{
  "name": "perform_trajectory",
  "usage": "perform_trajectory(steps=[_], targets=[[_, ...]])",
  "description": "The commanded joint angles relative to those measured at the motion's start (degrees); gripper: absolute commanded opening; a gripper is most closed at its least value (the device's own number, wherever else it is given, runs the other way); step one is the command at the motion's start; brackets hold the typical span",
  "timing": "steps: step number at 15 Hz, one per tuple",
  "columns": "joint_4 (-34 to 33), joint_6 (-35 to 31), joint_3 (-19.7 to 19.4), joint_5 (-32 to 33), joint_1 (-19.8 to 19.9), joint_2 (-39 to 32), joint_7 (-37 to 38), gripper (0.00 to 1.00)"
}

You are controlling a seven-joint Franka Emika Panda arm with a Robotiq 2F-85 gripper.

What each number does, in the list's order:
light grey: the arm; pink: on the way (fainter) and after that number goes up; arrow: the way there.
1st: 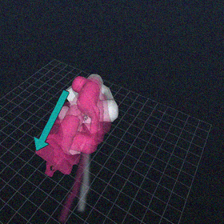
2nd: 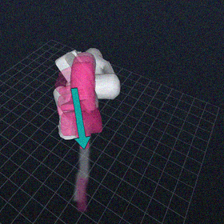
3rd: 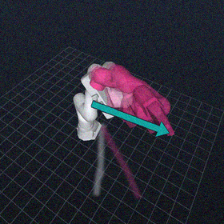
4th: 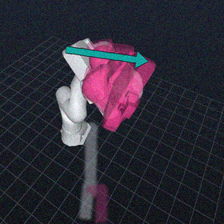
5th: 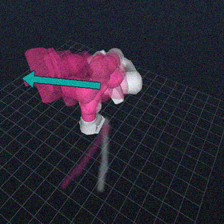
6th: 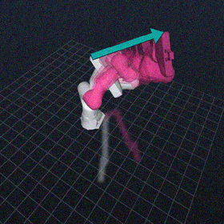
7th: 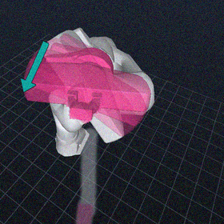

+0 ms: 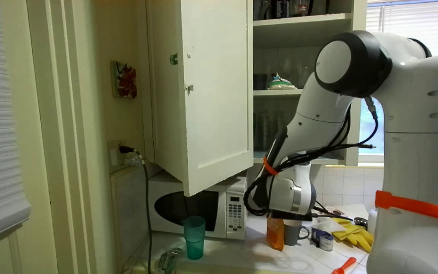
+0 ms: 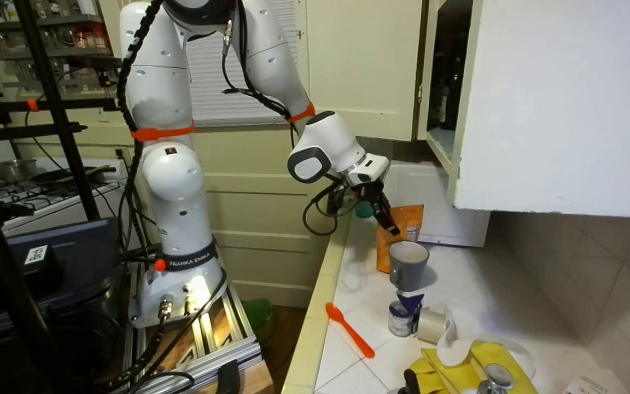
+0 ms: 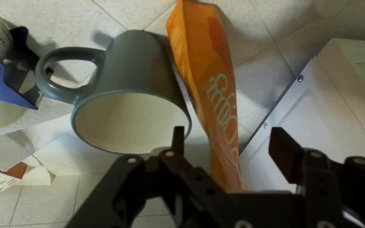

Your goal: Move the orange packet from the bottom shelf and place it to the right of the microwave

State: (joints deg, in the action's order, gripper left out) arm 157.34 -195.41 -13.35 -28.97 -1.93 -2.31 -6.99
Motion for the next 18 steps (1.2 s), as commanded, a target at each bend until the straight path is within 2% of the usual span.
perform_trajectory(steps=[1,5,8,15,18], targets=[[0.0,1.8,-0.3,-3.5,-0.8,2.4,-2.6,0.99],[0.5,2.6,-0.2,-5.3,-0.4,5.0,-4.6,1.0],[0.5,7.8,-0.3,-6.9,1.1,6.3,-8.2,1.0],[0.3,10.7,0.5,-4.6,7.1,7.9,-11.5,1.0],[0.6,15.1,1.8,-2.0,10.7,10.9,-11.3,1.0]])
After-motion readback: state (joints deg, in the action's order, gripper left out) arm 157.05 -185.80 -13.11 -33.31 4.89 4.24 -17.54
